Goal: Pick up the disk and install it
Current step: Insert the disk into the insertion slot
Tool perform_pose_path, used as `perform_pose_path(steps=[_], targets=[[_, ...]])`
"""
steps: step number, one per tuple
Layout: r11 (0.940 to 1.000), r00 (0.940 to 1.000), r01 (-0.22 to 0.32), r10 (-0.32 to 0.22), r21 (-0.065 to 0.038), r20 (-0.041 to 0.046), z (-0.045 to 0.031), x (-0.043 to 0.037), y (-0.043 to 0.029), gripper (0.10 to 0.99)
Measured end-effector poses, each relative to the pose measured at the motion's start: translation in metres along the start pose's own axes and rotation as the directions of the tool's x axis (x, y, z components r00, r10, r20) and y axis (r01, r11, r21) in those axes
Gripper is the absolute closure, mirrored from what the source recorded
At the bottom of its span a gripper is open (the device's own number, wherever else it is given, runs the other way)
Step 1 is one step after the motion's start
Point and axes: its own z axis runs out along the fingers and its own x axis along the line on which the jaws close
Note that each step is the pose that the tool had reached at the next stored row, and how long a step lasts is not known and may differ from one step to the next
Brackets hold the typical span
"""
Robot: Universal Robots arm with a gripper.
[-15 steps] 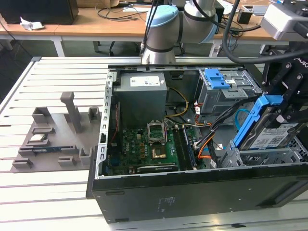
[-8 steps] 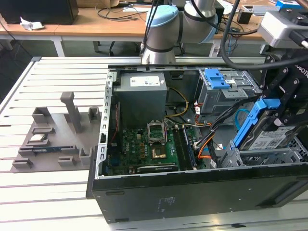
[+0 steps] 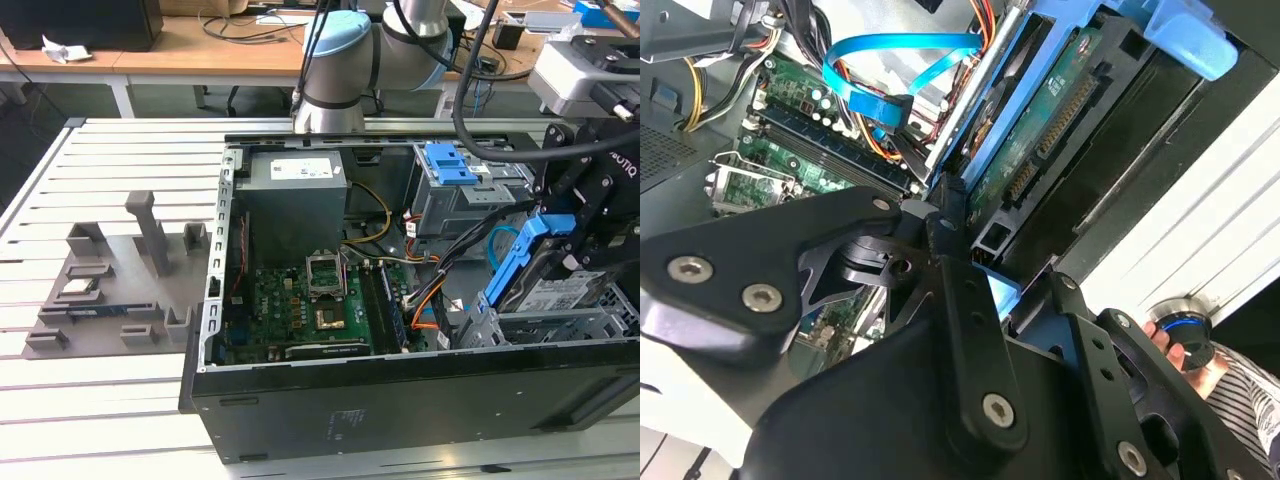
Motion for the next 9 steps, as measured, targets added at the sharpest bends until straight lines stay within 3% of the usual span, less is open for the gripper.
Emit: perform_pose_path(steps=[8,9], targets=[[1.0,1.0,0.0,0.0,0.0,-0.0002,0.0032,0.0001,-0.0001,0.71],[1.0,1.0,0.0,0.0,0.0,-0.0001,0.0033,0.0001,-0.0002,0.647]])
